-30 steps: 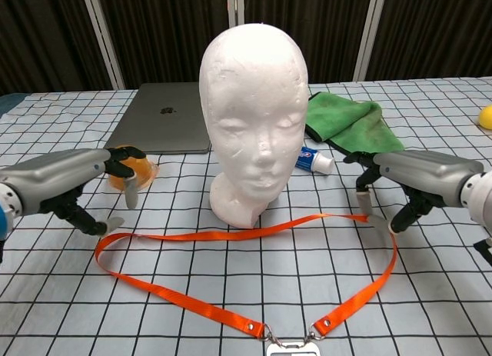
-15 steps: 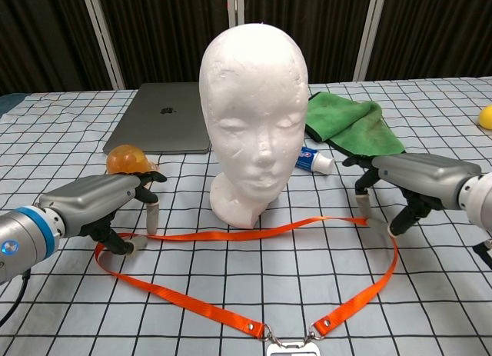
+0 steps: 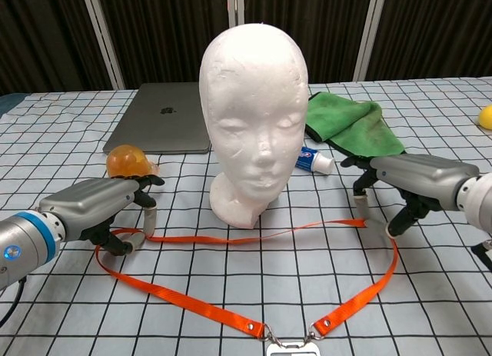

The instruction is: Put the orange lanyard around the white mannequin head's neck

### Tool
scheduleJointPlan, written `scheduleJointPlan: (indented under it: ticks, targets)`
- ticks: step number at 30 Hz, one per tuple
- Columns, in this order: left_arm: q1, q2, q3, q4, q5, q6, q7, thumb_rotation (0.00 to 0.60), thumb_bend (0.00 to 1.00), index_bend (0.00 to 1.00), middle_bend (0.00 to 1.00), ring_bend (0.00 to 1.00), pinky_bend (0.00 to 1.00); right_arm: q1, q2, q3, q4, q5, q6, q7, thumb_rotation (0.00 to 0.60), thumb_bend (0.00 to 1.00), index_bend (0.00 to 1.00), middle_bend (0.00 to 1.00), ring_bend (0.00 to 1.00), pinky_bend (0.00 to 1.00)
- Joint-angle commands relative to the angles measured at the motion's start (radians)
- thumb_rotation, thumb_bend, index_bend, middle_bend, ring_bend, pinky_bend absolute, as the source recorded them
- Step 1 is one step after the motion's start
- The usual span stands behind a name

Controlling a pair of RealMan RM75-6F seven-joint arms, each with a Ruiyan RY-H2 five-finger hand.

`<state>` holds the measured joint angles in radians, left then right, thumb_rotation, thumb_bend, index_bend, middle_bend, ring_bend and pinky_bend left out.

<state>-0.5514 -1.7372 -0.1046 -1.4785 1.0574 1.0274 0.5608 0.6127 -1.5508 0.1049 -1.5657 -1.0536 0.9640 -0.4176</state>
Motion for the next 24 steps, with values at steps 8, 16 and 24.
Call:
scheduleJointPlan:
  ticks: [8,16,24]
  targets:
    - [0.014,0.038,0.032,-0.027,0.11,0.03,-0.1,0.6,0.57,0.7,0.0,0.0,0.0,-0.01,0.033,-0.023,-0.025,-0.069,0.01,0.037,0.6,0.46,0.7,0.02,0.0,0.0]
    - [0.032,0.111,0.126,0.001,0.452,0.157,-0.343,0.6,0.57,0.72,0.0,0.0,0.0,-0.015,0.12,-0.091,-0.035,-0.342,0.031,0.191,0.6,0.46,0.7,0.02,0.0,0.0]
    - [0.015,0.161,0.181,0.06,0.688,0.285,-0.48,0.6,0.56,0.73,0.0,0.0,0.0,-0.029,0.186,-0.156,-0.023,-0.565,0.132,0.258,0.6,0.46,0.7,0.03,0.0,0.0]
